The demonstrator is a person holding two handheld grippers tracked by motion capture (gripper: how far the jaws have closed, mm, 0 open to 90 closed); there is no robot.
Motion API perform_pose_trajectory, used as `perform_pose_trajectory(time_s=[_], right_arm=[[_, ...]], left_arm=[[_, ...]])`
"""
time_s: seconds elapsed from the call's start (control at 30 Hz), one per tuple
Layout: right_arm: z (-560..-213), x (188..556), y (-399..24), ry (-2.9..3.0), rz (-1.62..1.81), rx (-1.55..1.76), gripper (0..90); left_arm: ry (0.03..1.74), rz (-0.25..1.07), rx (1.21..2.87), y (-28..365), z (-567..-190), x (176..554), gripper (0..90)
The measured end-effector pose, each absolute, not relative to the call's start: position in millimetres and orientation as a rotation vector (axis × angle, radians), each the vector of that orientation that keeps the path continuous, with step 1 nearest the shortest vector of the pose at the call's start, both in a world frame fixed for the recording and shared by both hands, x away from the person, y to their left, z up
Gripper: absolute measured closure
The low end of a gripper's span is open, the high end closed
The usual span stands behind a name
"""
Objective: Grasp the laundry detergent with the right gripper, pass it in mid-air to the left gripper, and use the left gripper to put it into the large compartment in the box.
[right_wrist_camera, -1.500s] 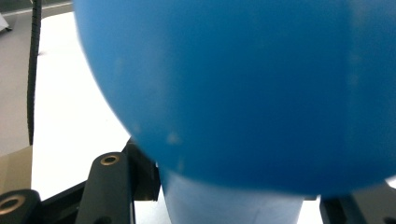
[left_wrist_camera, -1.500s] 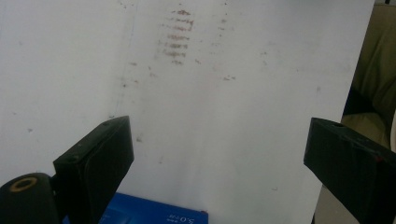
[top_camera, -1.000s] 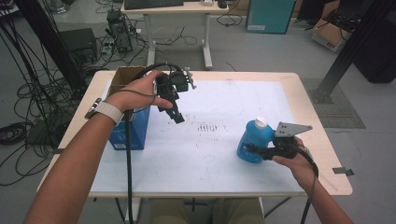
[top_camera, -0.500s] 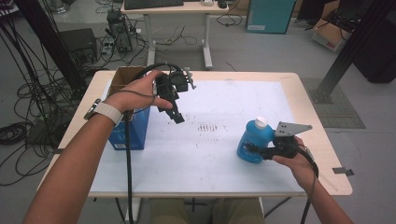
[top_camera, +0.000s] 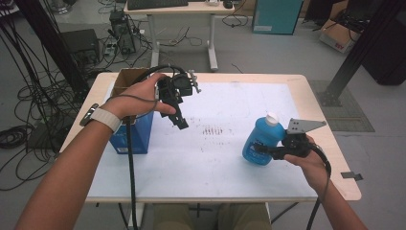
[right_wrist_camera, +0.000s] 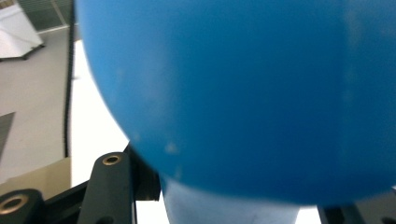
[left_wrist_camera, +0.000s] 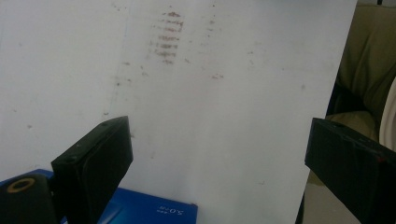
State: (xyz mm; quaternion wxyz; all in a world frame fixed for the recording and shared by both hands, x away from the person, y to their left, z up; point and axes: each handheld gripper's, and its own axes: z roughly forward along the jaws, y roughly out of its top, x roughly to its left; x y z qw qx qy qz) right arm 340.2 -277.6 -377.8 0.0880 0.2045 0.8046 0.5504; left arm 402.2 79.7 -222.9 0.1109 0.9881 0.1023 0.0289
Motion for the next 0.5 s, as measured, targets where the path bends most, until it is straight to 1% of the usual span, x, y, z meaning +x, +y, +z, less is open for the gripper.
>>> perform_pose_trajectory(time_s=[0.07,0.17,0.2,0.33,0.4,0.43,0.47,0.5], right_arm=[[-375,340,-277,2.406,1.642,0.593,43.0],[-361,340,-271,2.438,1.664,0.499,43.0],[-358,339,-269,2.456,1.663,0.493,43.0],[-345,335,-260,2.512,1.673,0.459,43.0],[-339,335,-256,2.527,1.681,0.438,43.0],[-336,335,-254,2.533,1.683,0.419,43.0],[-333,335,-252,2.538,1.691,0.409,43.0],[-331,335,-251,2.542,1.697,0.397,43.0]], left_arm=[[0.317,0.081,2.891,79,-222,399,7.8],[0.303,0.096,2.889,76,-217,393,7.6],[0.275,0.102,2.904,75,-214,391,7.5],[0.279,0.113,2.884,70,-207,383,7.3],[0.248,0.113,2.900,68,-202,380,7.3],[0.267,0.102,2.885,67,-201,376,7.3],[0.238,0.098,2.902,66,-199,376,7.2],[0.249,0.091,2.896,65,-198,373,7.2]])
